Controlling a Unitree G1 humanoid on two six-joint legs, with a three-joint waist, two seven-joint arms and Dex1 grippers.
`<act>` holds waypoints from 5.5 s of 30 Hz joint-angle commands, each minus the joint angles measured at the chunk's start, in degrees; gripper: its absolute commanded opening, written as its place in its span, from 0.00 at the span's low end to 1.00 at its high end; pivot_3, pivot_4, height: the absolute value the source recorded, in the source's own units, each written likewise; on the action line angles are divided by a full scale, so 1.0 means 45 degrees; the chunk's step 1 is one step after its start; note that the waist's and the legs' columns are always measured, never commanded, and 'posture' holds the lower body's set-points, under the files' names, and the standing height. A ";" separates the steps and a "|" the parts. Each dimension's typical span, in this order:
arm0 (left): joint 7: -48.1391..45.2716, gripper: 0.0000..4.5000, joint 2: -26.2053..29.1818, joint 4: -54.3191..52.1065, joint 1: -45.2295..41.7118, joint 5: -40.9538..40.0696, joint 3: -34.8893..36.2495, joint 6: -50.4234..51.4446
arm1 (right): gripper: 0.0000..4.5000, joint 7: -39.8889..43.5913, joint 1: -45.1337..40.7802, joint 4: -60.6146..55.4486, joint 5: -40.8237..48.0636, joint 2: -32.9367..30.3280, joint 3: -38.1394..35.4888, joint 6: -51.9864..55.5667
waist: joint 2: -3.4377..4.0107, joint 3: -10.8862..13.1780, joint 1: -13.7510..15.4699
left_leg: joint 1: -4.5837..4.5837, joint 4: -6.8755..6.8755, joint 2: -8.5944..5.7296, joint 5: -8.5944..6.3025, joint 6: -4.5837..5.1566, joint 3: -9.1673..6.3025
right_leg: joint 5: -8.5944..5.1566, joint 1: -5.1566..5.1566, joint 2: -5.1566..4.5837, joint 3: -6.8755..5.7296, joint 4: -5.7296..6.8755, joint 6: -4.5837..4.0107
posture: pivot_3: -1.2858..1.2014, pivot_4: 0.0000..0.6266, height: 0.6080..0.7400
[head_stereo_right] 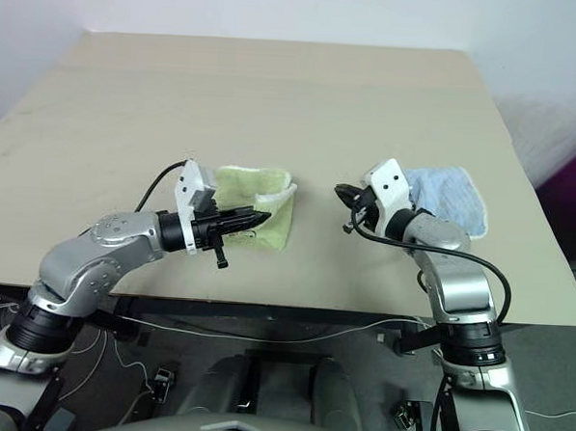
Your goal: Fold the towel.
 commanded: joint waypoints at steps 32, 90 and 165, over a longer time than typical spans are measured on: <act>0.0202 0.30 -0.0810 0.1812 -0.0473 0.1465 0.3811 -0.0752 | 0.00 -0.0093 -0.1977 -0.0316 0.0783 0.2101 0.1592 0.0737 | -0.0001 0.0003 -0.0002 | -0.0001 0.0009 0.0001 0.0001 -0.0001 -0.0012 | 0.0003 -0.0004 -0.0003 -0.0011 0.0005 0.0004 | 0.52 0.24 1.00; -0.2997 0.99 -0.0618 0.6608 -0.1060 -0.2097 0.4513 0.7014 | 0.00 -0.0616 -0.0969 -0.0928 -0.0416 0.1629 0.1990 -0.0154 | -0.0005 -0.0002 -0.0031 | -0.0007 0.0021 -0.0003 0.0002 -0.0005 -0.0014 | 0.0003 -0.0031 -0.0008 -0.0005 0.0045 0.0002 | 0.52 0.24 1.00; 0.2336 0.00 0.1765 1.5492 -0.5472 -0.0596 1.1687 -0.3134 | 0.00 -0.0533 -0.1691 -0.0903 -0.0360 0.1764 0.2168 -0.0276 | -0.0074 -0.0005 -0.0002 | -0.0021 0.0041 -0.0015 0.0004 -0.0008 -0.0040 | 0.0003 -0.0033 -0.0012 -0.0050 0.0050 0.0004 | 0.52 0.24 1.00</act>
